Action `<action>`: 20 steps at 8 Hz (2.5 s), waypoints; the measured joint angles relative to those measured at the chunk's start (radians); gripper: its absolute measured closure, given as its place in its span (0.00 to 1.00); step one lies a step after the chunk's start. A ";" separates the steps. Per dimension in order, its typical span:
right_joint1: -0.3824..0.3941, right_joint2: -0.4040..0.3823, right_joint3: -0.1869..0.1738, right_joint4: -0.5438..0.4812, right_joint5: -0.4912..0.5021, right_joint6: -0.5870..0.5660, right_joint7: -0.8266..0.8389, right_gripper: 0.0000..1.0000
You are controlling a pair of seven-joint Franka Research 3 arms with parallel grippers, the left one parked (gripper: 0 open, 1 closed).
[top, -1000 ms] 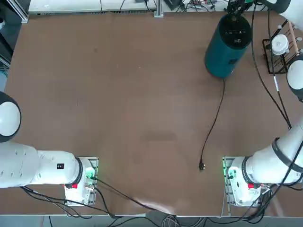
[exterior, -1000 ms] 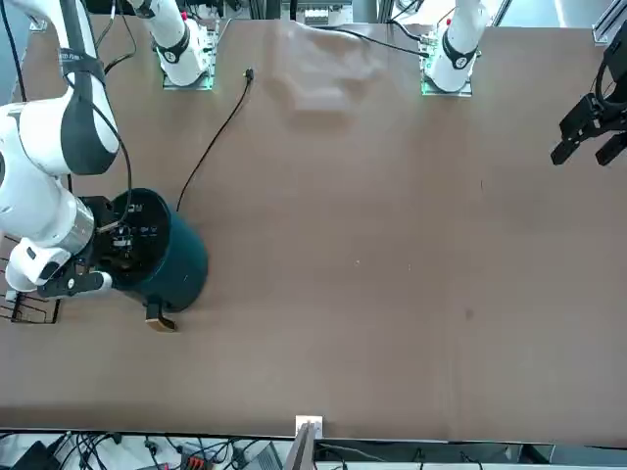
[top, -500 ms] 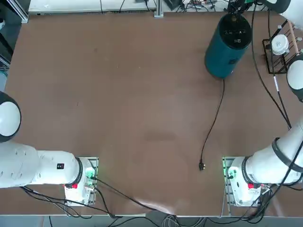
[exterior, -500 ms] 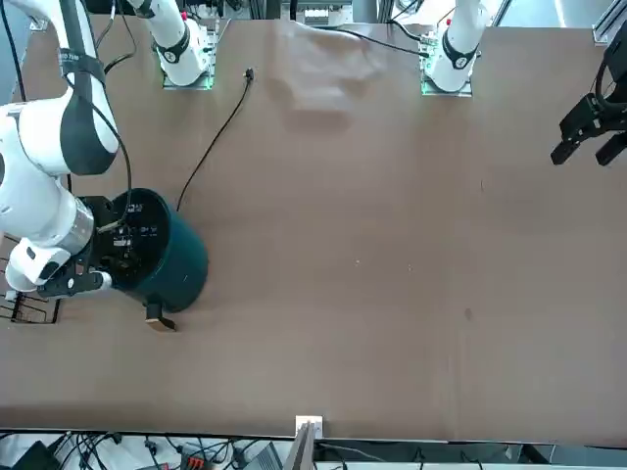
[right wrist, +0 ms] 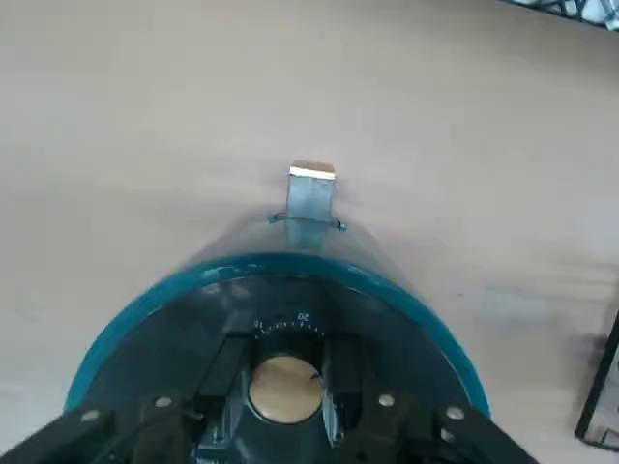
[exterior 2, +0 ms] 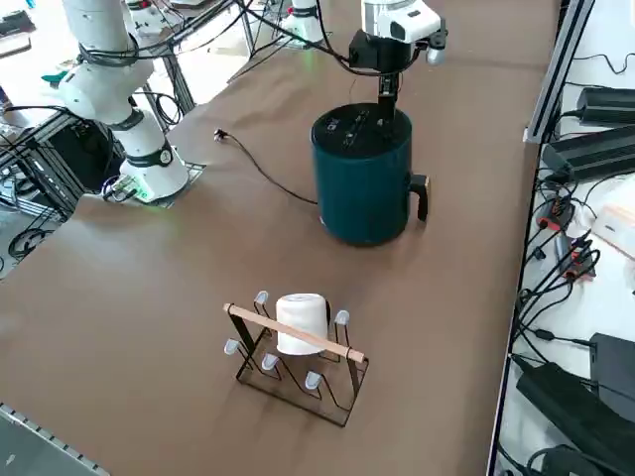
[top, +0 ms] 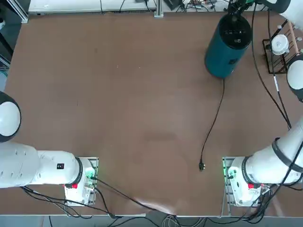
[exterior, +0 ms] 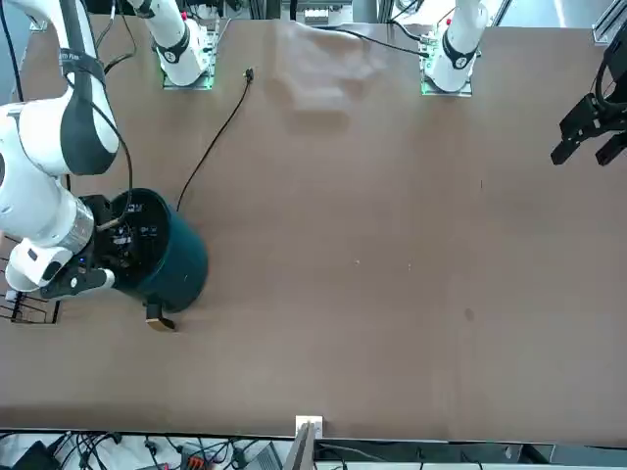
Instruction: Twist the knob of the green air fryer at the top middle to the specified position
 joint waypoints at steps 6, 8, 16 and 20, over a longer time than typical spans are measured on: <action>0.002 0.001 0.000 0.000 0.000 -0.002 -0.270 0.55; 0.003 0.001 0.000 0.000 0.000 -0.002 -0.322 0.55; 0.009 0.001 0.000 0.000 -0.013 0.000 -0.567 0.55; 0.010 0.003 0.001 0.000 -0.016 0.008 -0.703 0.55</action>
